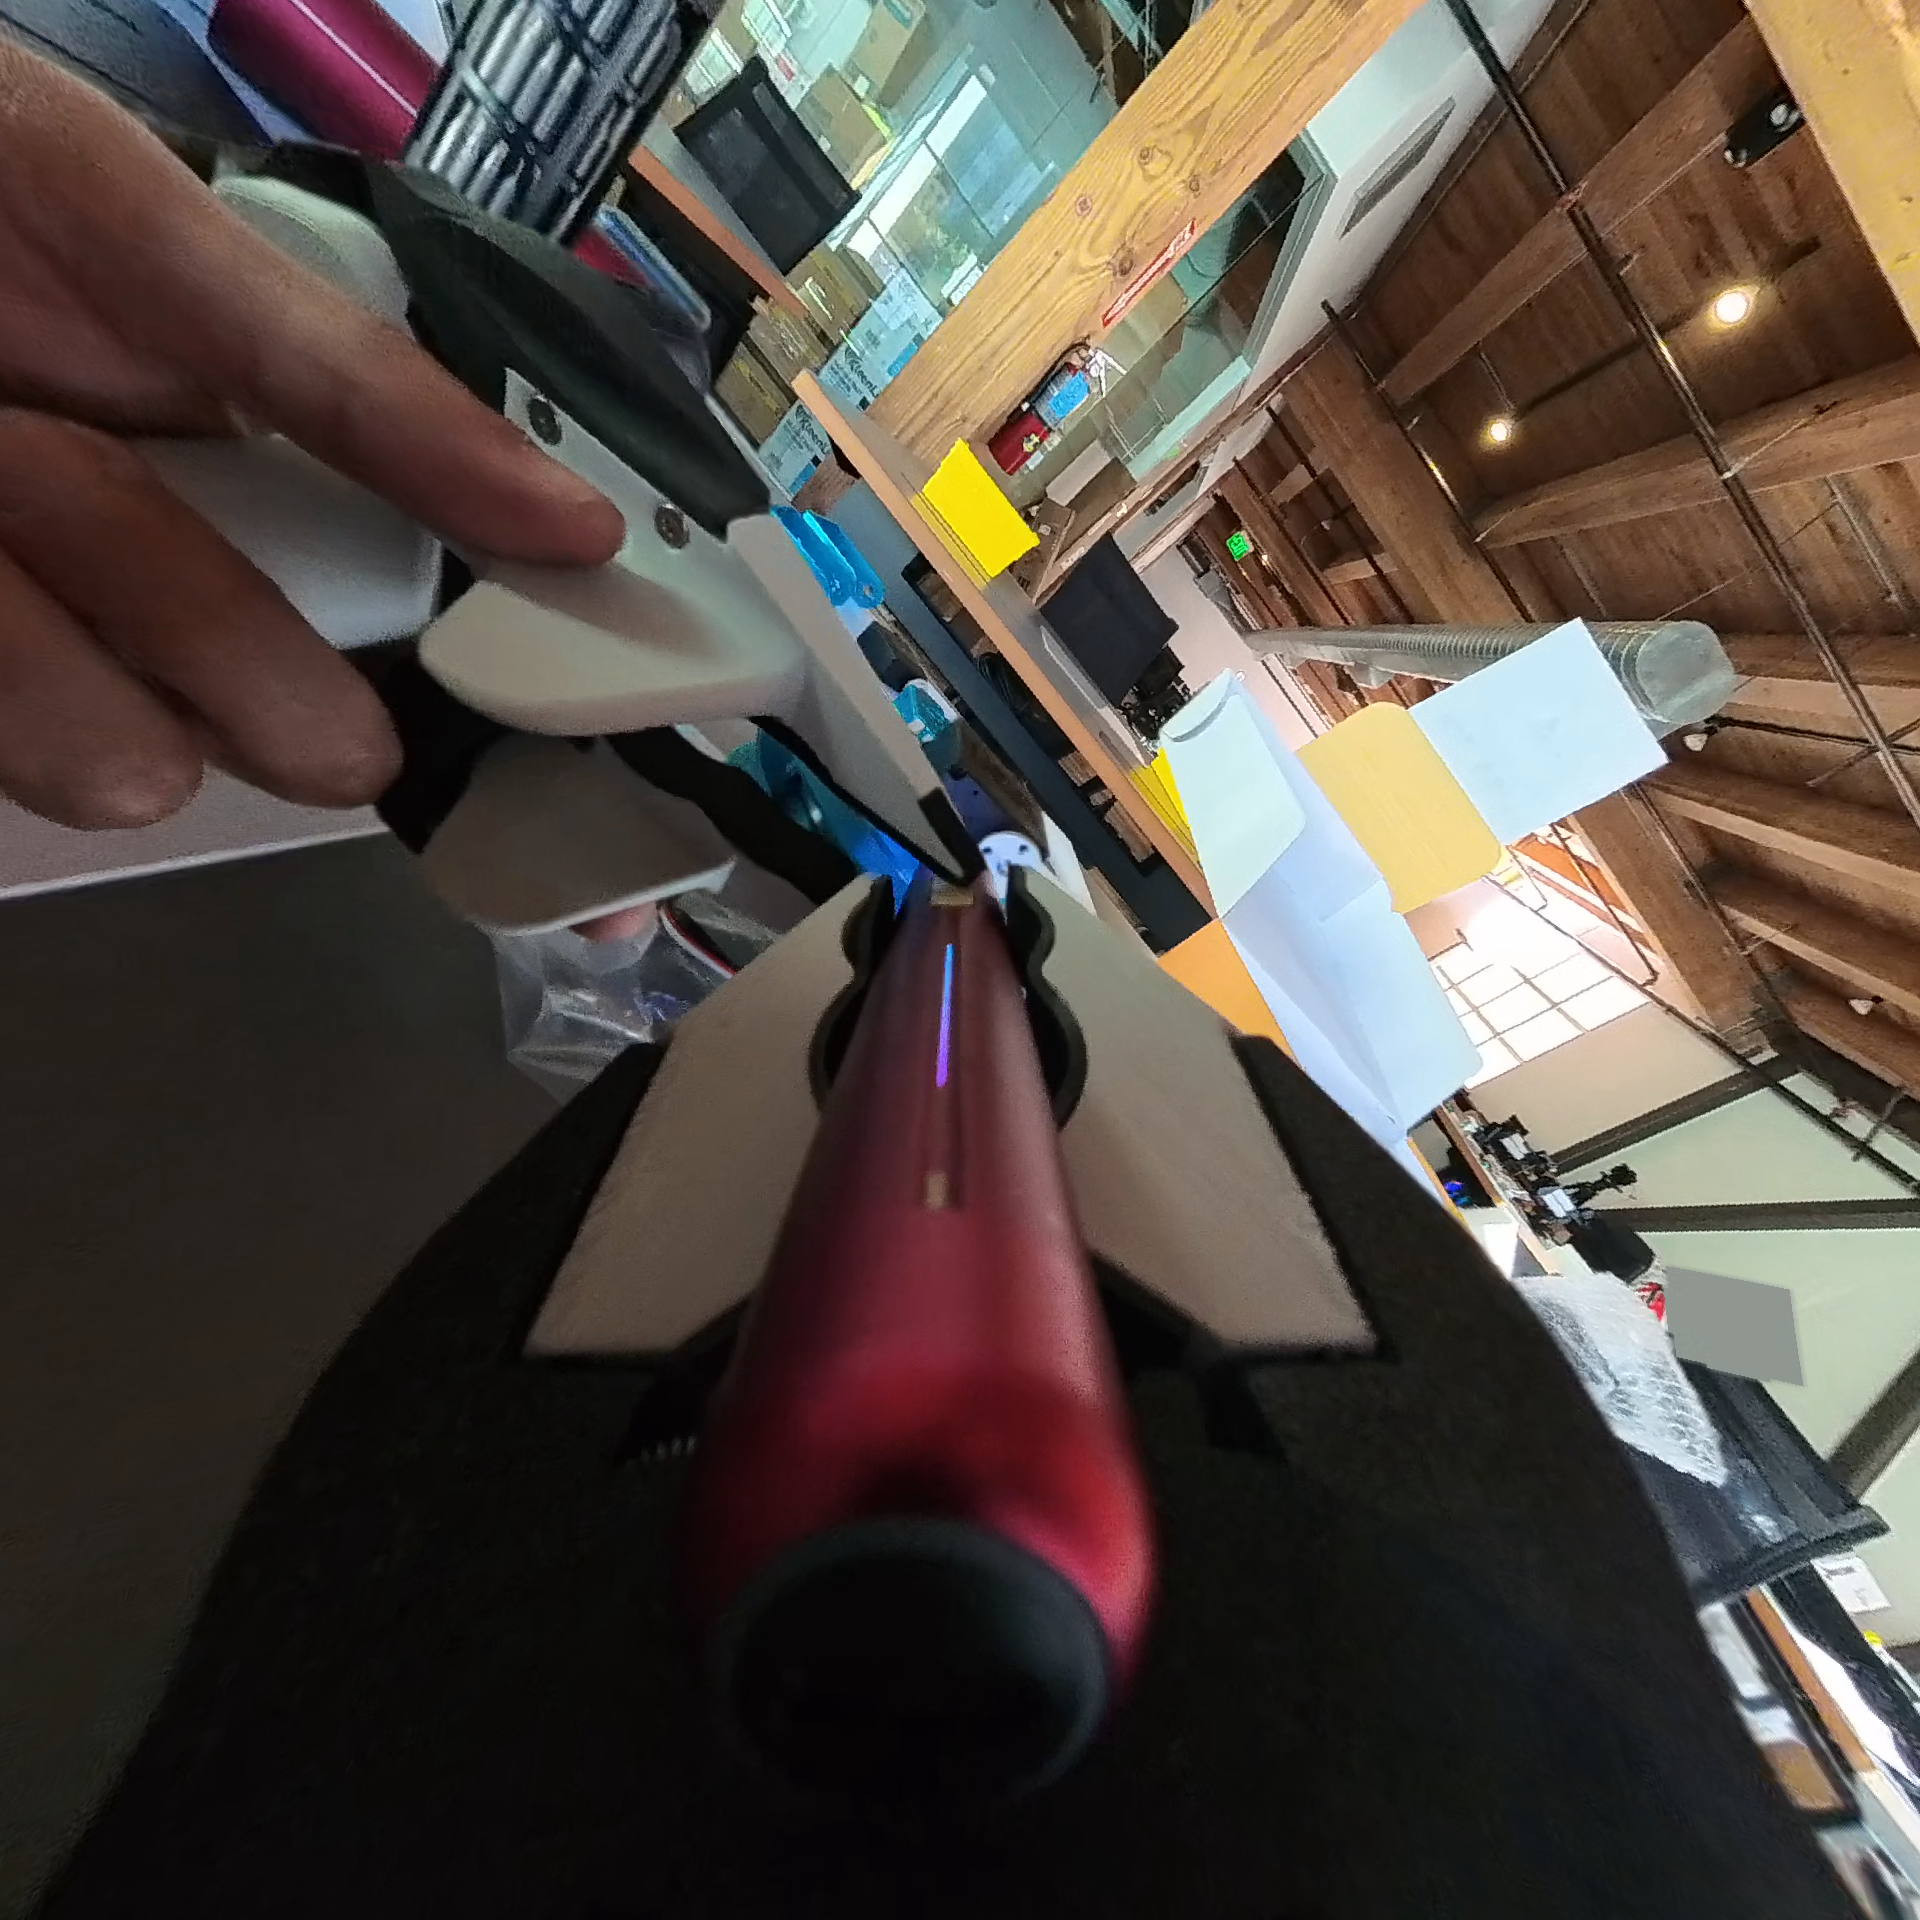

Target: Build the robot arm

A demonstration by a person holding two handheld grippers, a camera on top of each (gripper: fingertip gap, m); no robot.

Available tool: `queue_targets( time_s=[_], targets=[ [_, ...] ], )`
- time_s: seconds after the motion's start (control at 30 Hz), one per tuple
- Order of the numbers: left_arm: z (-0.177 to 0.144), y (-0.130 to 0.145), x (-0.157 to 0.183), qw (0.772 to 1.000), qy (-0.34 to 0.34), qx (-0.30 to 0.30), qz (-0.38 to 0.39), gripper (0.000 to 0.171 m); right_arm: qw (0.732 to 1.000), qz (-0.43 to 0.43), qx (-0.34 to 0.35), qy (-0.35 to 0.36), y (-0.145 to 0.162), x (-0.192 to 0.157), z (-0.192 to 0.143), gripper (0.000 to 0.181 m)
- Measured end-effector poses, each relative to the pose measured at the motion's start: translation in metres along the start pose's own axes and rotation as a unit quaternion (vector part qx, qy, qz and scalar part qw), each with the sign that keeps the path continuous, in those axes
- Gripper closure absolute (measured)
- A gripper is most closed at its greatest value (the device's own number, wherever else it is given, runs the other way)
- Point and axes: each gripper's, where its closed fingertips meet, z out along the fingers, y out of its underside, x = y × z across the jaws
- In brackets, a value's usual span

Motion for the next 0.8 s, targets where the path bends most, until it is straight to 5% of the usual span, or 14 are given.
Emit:
queue_targets(
  time_s=[0.8],
  targets=[
    [-0.0007, -0.0020, 0.0004, 1.000, 0.011, 0.011, -0.013, 0.150, 1.000, -0.016, 0.000, 0.010, -0.0006, 0.0003, 0.0028, 0.162]
  ],
)
